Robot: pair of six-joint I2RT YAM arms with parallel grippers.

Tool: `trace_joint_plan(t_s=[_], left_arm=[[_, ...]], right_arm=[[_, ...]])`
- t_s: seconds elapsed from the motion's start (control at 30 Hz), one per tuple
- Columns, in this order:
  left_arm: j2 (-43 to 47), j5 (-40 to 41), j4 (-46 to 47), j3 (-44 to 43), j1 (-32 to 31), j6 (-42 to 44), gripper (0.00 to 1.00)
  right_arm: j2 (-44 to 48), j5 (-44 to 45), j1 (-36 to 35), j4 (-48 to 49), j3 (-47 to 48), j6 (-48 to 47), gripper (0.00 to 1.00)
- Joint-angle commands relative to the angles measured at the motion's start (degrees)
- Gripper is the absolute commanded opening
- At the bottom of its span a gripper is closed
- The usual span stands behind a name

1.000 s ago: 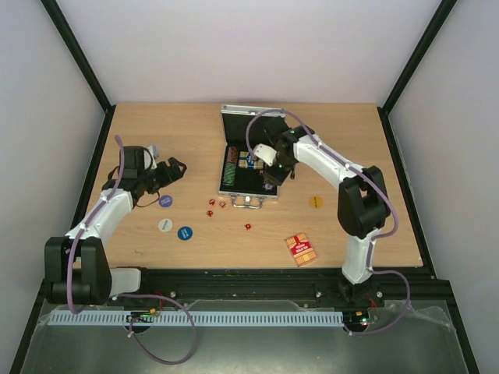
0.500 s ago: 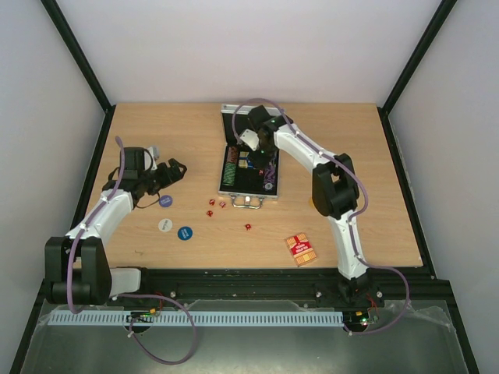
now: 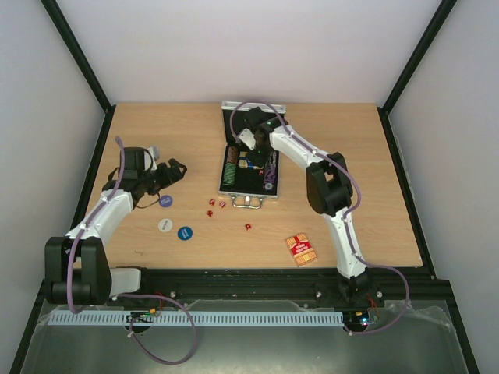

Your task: Pack up texas hold em set

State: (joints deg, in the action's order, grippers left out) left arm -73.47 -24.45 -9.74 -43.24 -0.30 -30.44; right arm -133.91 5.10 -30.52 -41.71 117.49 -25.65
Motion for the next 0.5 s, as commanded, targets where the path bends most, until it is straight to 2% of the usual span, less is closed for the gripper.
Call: trace_joint_plan(t_s=[0.0, 0.17, 0.33, 0.47], left_arm=[[0.92, -0.77, 0.42, 0.78, 0.3, -0.24, 0.94], [0.9, -0.76, 0.42, 0.72, 0.3, -0.24, 0.94], [0.92, -0.95, 0.51, 0.76, 0.3, -0.24, 0.94], [1.12, -0.87, 0.51, 0.88, 0.3, -0.19, 0.94]], right_arm=[[-2.43, 2.86, -0.41, -0.75, 1.37, 0.34, 0.47], [-3.19, 4.28, -0.4, -0.91, 1.36, 0.41, 0.48], [-3.12, 4.01, -0.41, -0.83, 1.26, 0.72, 0.6], [-2.43, 2.77, -0.41, -1.15, 1.34, 1.35, 0.64]])
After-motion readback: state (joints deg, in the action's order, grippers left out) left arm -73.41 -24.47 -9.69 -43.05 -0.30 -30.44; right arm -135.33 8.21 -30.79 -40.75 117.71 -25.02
